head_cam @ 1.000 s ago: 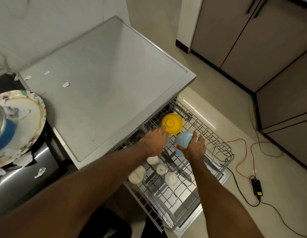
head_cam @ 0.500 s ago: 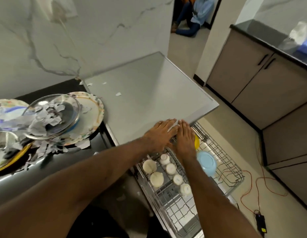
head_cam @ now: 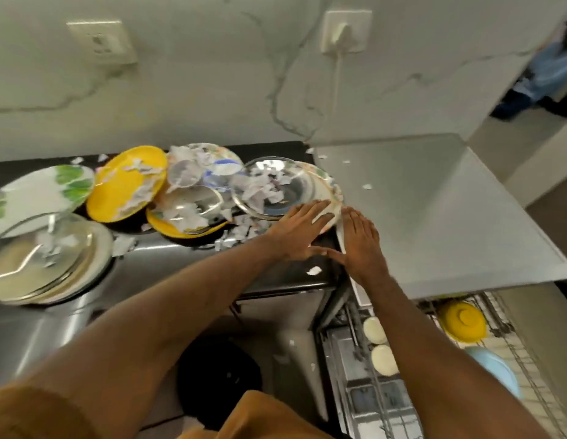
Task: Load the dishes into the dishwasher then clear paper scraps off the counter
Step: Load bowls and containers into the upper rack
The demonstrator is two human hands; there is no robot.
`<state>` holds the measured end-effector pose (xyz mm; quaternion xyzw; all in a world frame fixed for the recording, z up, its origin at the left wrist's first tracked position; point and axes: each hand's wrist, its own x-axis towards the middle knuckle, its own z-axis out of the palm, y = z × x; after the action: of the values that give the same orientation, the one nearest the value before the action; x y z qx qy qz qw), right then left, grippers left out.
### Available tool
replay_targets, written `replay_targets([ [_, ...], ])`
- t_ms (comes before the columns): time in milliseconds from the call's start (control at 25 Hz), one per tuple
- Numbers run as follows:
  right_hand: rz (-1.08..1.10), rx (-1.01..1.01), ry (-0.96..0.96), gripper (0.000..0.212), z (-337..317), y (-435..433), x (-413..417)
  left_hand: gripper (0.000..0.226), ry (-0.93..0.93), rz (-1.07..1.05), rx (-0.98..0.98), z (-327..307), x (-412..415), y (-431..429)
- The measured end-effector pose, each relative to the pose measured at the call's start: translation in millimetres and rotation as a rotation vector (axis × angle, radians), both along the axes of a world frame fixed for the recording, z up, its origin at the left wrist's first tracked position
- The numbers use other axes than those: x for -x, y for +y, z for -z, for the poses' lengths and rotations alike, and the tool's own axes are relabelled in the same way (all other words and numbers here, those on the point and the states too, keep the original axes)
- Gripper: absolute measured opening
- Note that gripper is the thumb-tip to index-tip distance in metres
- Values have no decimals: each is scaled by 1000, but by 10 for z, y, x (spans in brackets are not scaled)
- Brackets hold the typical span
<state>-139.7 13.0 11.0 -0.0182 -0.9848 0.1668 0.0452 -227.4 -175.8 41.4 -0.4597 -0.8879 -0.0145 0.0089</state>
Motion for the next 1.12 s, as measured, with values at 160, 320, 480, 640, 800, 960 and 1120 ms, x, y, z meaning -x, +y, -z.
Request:
replay_targets([
  [160,-102,32,38,99,-66,-858,436,78,-20,-202,-69,-114,264,-1066],
  [320,-182,-25,51,83,-17,-1439,637,70,-49,-512,-205,-197,482,-1928],
  [480,-251,-42,40,79,-21,-1771,727,62,-142,-839,-192,-119,833,-2499],
  [640,-298,-61,58,77,-103,-1950,874,58,-207,-907,-8,-74,1133,-2742],
  [800,-325,-81,84,77,-200,-2003,1075,46,-176,-796,176,-40,1378,-2829],
  [960,-343,-116,79,78,-271,-1991,1308,39,-88,-656,294,51,1614,-2831],
  [1120,-332,-129,93,77,-285,-1954,1433,45,-70,-642,363,142,1776,-2838],
])
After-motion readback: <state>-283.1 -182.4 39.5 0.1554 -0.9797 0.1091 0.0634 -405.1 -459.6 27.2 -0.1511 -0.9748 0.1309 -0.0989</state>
